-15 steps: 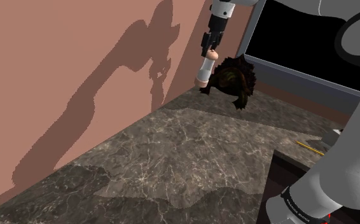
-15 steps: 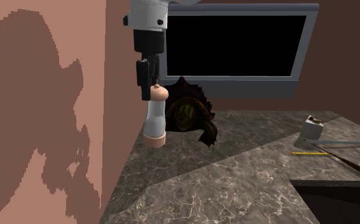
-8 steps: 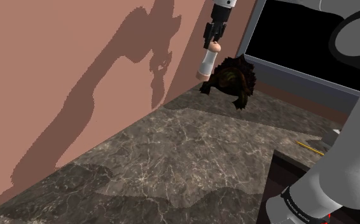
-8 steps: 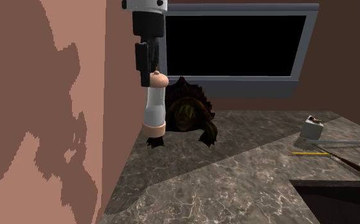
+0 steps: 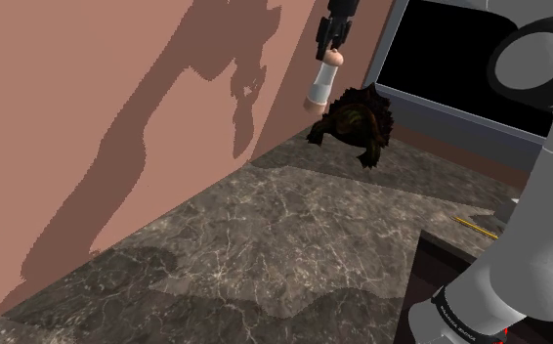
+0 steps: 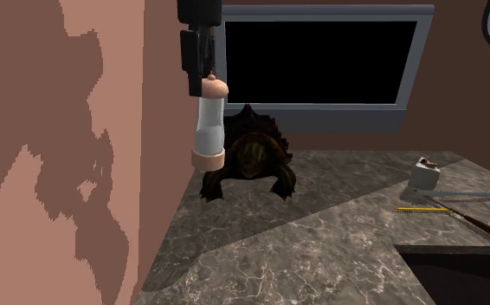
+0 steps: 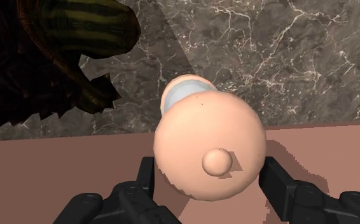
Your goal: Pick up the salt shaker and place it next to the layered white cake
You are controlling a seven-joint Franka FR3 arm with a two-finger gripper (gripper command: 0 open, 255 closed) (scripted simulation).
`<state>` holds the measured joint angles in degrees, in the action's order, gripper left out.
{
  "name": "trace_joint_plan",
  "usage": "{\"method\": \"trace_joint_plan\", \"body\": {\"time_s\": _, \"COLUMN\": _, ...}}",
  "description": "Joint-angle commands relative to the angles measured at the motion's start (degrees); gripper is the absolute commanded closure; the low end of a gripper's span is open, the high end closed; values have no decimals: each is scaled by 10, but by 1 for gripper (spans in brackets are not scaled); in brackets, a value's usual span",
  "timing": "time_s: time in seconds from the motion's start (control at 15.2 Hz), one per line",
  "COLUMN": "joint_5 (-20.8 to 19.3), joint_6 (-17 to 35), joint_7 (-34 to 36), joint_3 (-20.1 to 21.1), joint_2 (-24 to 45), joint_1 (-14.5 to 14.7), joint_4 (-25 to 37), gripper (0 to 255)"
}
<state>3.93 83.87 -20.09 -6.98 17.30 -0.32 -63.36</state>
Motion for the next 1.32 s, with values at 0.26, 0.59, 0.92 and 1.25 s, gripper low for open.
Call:
{"method": "trace_joint_plan", "body": {"time_s": 0.26, "joint_5": 6, "joint_6": -70, "joint_7": 1, "joint_3": 0, "joint_2": 41, "joint_1": -7, "joint_4": 111, "gripper": 255}}
{"method": "trace_joint_plan", "body": {"time_s": 0.59, "joint_5": -3, "joint_6": -8, "joint_7": -49, "joint_3": -17, "joint_2": -71, "joint_1": -30, "joint_4": -65, "gripper": 255}}
{"method": "trace_joint_plan", "body": {"time_s": 0.92, "joint_5": -10, "joint_6": 24, "joint_7": -102, "joint_3": -40, "joint_2": -146, "joint_1": -56, "joint_4": -173, "gripper": 255}}
{"method": "trace_joint_plan", "body": {"time_s": 1.25, "joint_5": -19, "joint_6": 44, "joint_7": -158, "joint_3": -67, "joint_2": -201, "joint_1": -83, "joint_4": -249, "gripper": 255}}
